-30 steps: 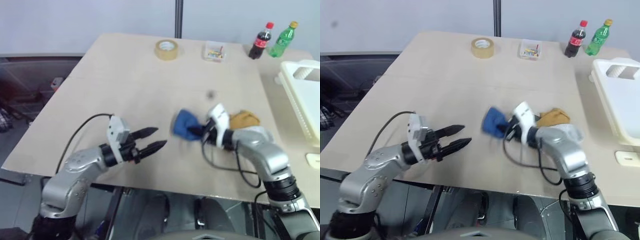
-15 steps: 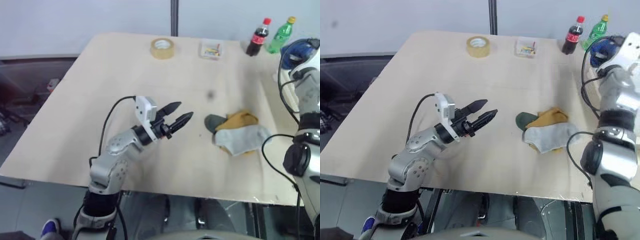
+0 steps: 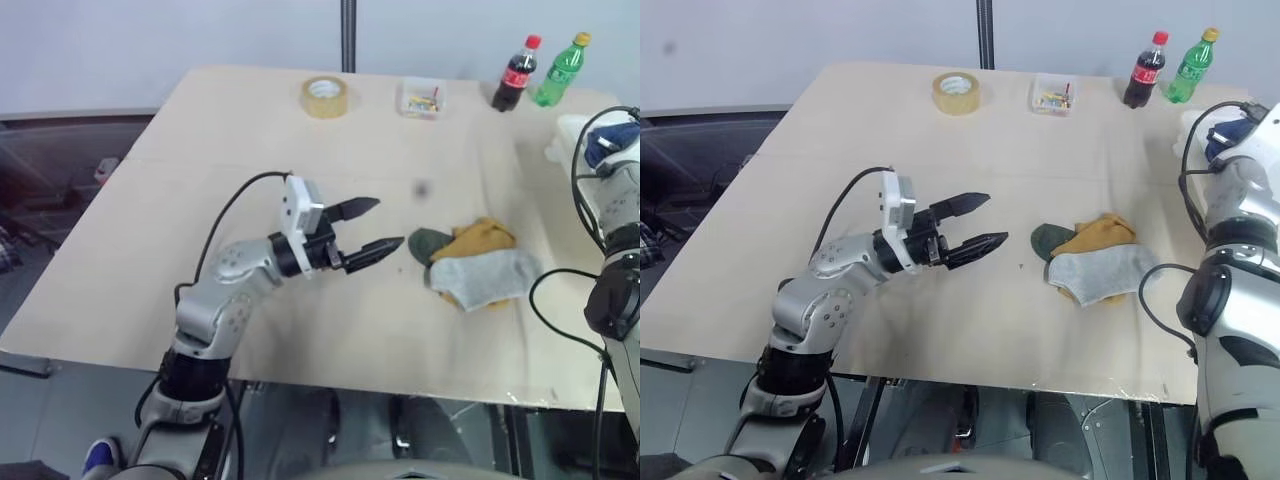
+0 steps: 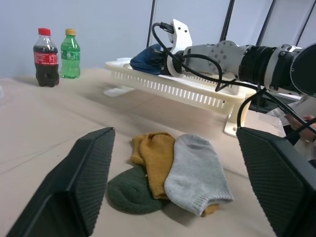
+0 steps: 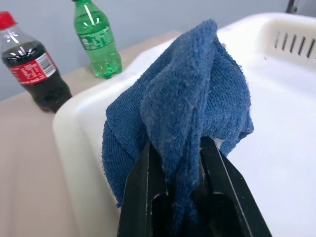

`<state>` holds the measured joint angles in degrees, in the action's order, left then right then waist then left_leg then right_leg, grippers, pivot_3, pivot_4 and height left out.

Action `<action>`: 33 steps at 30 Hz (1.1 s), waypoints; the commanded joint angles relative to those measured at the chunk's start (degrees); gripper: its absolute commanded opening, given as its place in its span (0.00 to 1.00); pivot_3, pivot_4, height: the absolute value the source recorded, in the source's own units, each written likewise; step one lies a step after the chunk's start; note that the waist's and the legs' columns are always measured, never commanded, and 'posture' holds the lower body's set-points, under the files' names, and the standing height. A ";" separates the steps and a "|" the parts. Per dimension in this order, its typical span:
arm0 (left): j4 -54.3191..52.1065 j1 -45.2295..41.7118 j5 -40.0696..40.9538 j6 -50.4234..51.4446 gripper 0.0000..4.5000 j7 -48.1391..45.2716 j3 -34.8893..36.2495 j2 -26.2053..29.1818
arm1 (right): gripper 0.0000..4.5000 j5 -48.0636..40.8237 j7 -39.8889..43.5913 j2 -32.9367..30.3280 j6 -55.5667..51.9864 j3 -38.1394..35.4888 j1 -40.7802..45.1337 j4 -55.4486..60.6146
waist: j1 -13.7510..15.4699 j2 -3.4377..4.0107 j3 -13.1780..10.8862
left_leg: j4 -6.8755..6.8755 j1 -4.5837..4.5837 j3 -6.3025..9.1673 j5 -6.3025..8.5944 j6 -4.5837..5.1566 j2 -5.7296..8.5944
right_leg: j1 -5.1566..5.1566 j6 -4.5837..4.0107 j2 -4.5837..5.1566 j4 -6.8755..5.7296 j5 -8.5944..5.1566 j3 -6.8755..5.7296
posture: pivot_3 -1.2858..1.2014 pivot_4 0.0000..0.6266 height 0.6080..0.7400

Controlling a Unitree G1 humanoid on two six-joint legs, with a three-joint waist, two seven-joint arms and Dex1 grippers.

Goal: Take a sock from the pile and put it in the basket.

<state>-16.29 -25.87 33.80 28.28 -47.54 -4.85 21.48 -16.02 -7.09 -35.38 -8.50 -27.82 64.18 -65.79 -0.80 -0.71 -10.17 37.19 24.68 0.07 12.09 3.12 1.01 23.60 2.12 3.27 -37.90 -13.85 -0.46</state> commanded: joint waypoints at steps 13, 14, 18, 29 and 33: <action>3.61 -2.40 -1.91 -3.17 1.00 -1.59 0.27 -0.38 | 0.95 1.97 -1.76 1.29 -1.41 3.64 -10.71 25.45 | 0.11 0.01 0.00 | 0.02 0.03 0.01 0.00 0.00 -0.01 | 0.00 0.00 -0.01 0.01 0.00 0.04 | 0.52 0.24 1.00; 3.71 -2.38 -1.79 -2.95 1.00 -1.90 0.18 -0.41 | 0.95 2.36 -0.15 1.35 -2.75 5.06 -14.00 32.12 | 0.07 0.01 0.00 | 0.03 0.03 0.00 0.00 0.00 -0.01 | 0.01 0.01 -0.01 -0.02 0.00 0.05 | 0.52 0.24 1.00; 5.01 -2.00 -2.74 -3.13 1.00 -3.88 -0.48 0.57 | 0.98 3.95 4.74 1.02 -8.05 10.45 -25.66 57.43 | 0.21 0.04 0.01 | 0.02 0.02 0.07 0.00 0.00 -0.07 | 0.02 0.02 -0.05 -0.04 0.00 0.00 | 0.52 0.24 1.00; -0.33 9.72 -0.89 -0.96 1.00 -6.03 6.14 9.68 | 0.98 -11.12 32.30 -5.58 -23.72 18.77 -53.42 96.93 | 0.25 0.05 0.02 | 0.11 0.01 0.13 0.03 0.02 -0.17 | -0.02 0.01 -0.09 -0.01 -0.01 -0.01 | 0.52 0.24 1.00; -4.78 20.00 1.18 1.08 1.00 -6.74 13.57 16.32 | 0.98 -11.94 40.12 -10.95 -23.19 15.61 -63.27 100.12 | 0.34 0.03 0.01 | 0.14 -0.01 0.12 0.05 0.04 -0.16 | -0.04 0.00 0.27 0.05 -0.02 -0.08 | 0.52 0.24 1.00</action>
<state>-17.97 -7.63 33.28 28.73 -53.72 4.51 36.06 -27.26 29.93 -44.87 -32.28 -8.59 2.34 31.73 -0.46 -0.67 -10.16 37.32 24.65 0.20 12.14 3.15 0.84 23.55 2.11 3.55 -37.84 -13.87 -0.55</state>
